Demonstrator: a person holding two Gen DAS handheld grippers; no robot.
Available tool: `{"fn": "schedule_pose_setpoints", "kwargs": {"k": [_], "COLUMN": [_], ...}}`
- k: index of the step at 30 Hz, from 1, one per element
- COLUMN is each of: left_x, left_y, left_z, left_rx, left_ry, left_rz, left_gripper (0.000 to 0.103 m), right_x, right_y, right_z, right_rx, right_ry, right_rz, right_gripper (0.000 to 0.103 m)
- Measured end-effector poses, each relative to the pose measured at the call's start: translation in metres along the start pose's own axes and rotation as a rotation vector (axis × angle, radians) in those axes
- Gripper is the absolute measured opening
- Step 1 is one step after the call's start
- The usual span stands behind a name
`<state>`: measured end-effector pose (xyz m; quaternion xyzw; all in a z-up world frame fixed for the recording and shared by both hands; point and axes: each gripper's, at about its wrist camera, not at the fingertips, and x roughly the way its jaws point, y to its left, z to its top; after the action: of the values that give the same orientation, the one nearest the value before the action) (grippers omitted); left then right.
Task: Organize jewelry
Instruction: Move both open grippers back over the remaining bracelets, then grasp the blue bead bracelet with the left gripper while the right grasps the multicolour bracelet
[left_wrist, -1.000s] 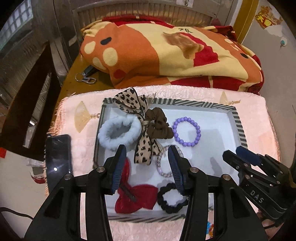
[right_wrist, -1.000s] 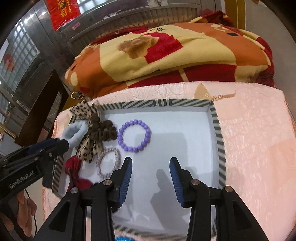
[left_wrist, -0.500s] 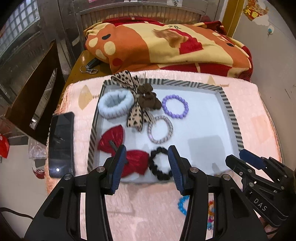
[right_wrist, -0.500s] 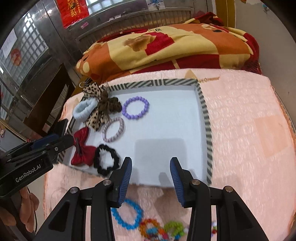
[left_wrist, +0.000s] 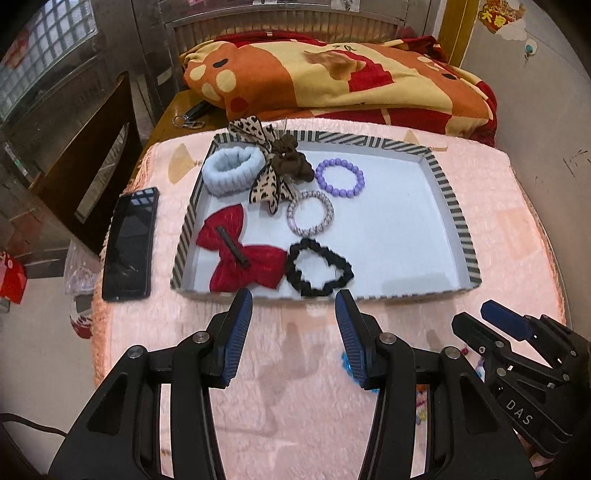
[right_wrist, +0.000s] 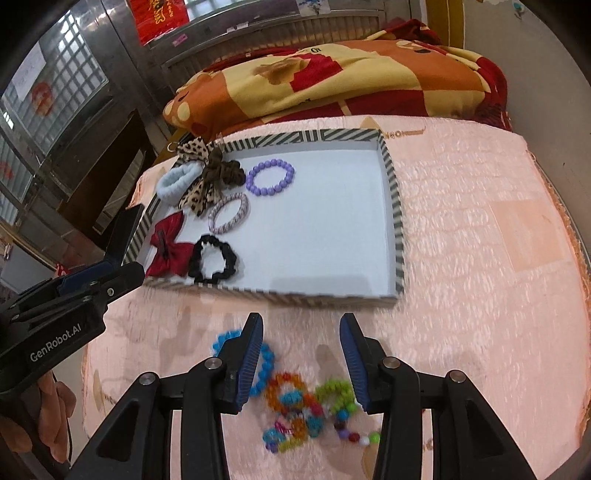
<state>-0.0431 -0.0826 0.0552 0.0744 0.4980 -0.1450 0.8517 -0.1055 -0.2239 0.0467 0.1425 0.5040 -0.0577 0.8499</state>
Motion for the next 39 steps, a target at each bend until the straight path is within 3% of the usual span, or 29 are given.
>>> {"fn": "schedule_pose_setpoints", "kwargs": {"k": [23, 39], "left_x": [-0.011, 0.028], "left_y": [-0.029, 0.003], "left_z": [-0.059, -0.073], "left_rx": [0.026, -0.110], "left_ry": [0.019, 0.182], "left_rz": [0.044, -0.068], "left_gripper": [0.046, 0.046], "right_x": [-0.022, -0.009], "right_y": [-0.048, -0.090], "right_z": [-0.069, -0.091], "right_rx": [0.027, 0.082], "right_ry": [0.042, 0.069], "right_rz": [-0.033, -0.031], "right_gripper": [0.048, 0.048]}}
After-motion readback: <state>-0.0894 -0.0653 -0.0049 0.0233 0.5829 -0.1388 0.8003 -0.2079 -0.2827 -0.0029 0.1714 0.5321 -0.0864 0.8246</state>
